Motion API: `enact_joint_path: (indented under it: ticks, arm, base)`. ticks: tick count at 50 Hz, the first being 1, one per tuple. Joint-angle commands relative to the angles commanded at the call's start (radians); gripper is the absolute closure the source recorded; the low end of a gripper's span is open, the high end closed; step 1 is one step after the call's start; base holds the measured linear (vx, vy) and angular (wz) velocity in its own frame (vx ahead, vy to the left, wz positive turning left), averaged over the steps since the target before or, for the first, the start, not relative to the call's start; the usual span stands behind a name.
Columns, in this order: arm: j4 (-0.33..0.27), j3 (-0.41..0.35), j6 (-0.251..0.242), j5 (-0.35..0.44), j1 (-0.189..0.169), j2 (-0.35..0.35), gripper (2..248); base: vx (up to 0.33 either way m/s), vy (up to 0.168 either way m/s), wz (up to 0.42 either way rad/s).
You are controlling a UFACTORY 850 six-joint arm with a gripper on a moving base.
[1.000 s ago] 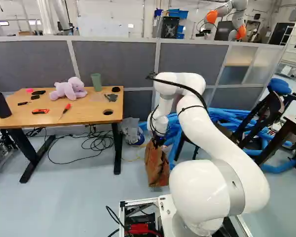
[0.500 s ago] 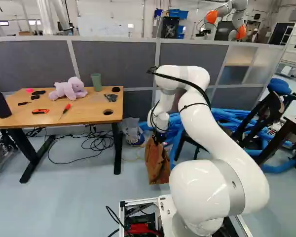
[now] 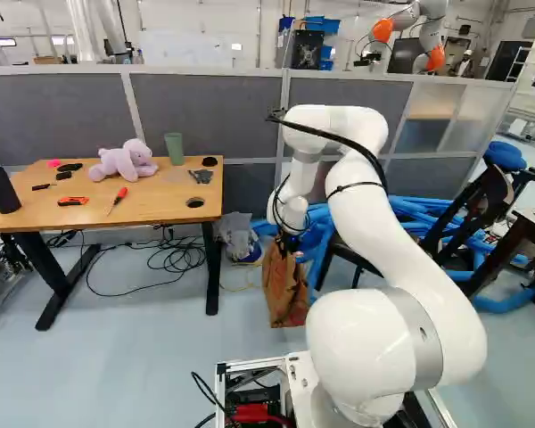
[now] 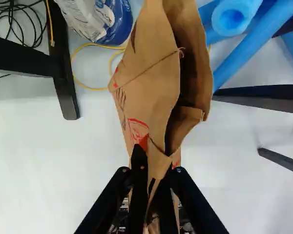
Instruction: Pick up the bag on the ground and place it on the table
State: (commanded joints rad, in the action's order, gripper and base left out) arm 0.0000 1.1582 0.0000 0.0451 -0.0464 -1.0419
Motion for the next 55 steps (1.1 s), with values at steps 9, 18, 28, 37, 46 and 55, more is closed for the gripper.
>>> enact_joint_path:
  ticks: [9, 18, 28, 37, 46, 55]
  arm:
    - [0.000, -0.023, 0.000, 0.000, 0.000, 0.033, 225]
    - [0.000, -0.045, 0.000, -0.006, 0.000, 0.066, 225]
    - [0.000, -0.067, 0.000, -0.025, 0.000, 0.103, 225]
    - [0.000, -0.086, 0.000, -0.047, 0.000, 0.136, 225]
    - [0.000, -0.105, 0.000, -0.071, 0.001, 0.169, 225]
    - [0.000, -0.124, 0.000, -0.095, 0.001, 0.202, 225]
  base:
    - [0.000, 0.000, 0.000]
    - [0.000, 0.000, 0.000]
    - [0.000, 0.000, 0.000]
    - [0.000, 0.000, 0.000]
    - [0.000, 0.000, 0.000]
    - [0.000, 0.000, 0.000]
